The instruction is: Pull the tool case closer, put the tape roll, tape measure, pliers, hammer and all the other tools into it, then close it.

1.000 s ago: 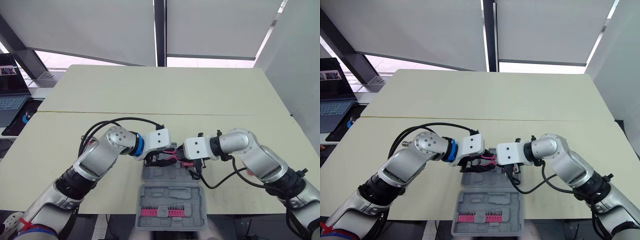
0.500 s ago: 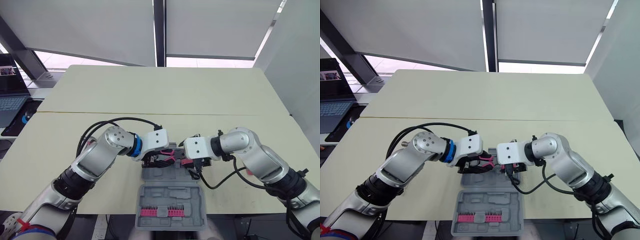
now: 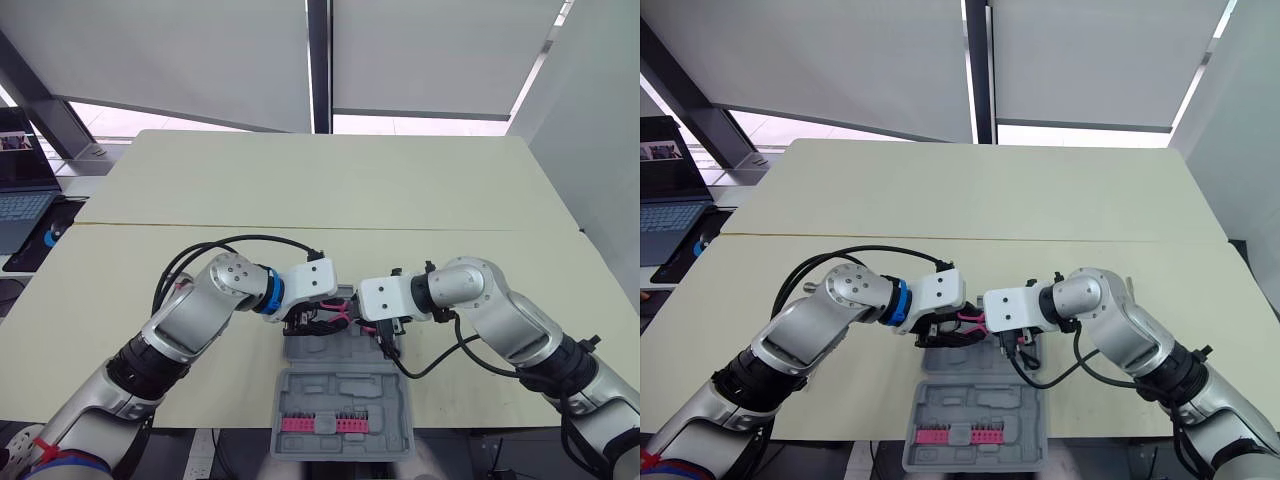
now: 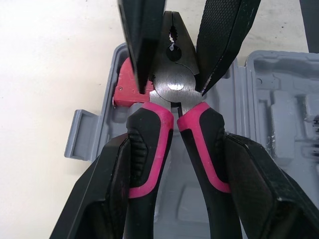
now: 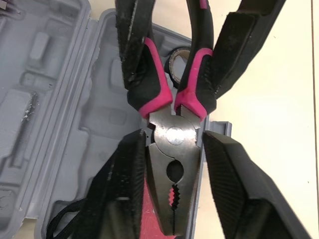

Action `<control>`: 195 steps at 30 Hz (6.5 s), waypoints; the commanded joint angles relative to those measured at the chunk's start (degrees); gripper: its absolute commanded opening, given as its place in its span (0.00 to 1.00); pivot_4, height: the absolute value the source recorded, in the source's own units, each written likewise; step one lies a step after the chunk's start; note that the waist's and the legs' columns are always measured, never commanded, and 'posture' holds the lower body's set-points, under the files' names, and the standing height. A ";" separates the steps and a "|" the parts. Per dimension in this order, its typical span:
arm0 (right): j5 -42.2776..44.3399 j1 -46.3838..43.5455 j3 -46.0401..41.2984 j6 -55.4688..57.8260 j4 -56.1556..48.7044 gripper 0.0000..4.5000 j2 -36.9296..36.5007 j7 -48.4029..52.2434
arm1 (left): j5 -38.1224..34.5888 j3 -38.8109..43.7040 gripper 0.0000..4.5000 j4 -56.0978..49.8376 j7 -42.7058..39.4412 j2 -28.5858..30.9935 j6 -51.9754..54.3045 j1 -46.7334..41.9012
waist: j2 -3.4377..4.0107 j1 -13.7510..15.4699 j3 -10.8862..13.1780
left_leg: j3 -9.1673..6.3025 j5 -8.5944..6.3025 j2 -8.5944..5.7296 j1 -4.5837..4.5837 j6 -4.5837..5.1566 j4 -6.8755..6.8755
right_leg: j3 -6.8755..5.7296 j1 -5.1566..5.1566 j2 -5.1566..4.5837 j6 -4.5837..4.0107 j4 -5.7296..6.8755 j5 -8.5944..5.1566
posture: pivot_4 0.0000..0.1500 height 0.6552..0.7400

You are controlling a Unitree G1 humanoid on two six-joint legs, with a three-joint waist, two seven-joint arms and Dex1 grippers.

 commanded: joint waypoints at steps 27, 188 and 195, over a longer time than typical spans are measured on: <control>4.09 2.34 -8.65 9.33 -11.39 0.27 -4.93 1.20 | -8.62 25.05 1.00 -1.68 -9.71 11.80 -23.36 19.27 | 0.04 0.00 0.02 | -0.05 -0.01 0.04 -0.10 0.01 0.07 | -0.05 -0.06 -0.01 0.00 -0.01 0.00 | 1.00 1.00; 7.08 18.69 -12.47 -17.10 20.26 0.00 7.15 -6.98 | 7.69 15.39 0.01 22.56 6.50 -8.13 -34.94 23.46 | 0.15 0.04 -0.14 | 0.14 -0.08 0.10 0.57 0.21 -0.24 | 0.05 0.36 0.05 -0.02 0.03 0.06 | 1.00 1.00; 6.21 16.31 -12.63 -17.85 23.12 0.00 7.87 -6.90 | 9.51 14.49 0.01 25.37 6.78 -10.36 -35.33 20.34 | 0.15 0.14 -0.14 | 0.15 -0.08 0.09 0.57 0.21 -0.22 | 0.06 0.36 0.04 -0.01 0.04 0.08 | 1.00 1.00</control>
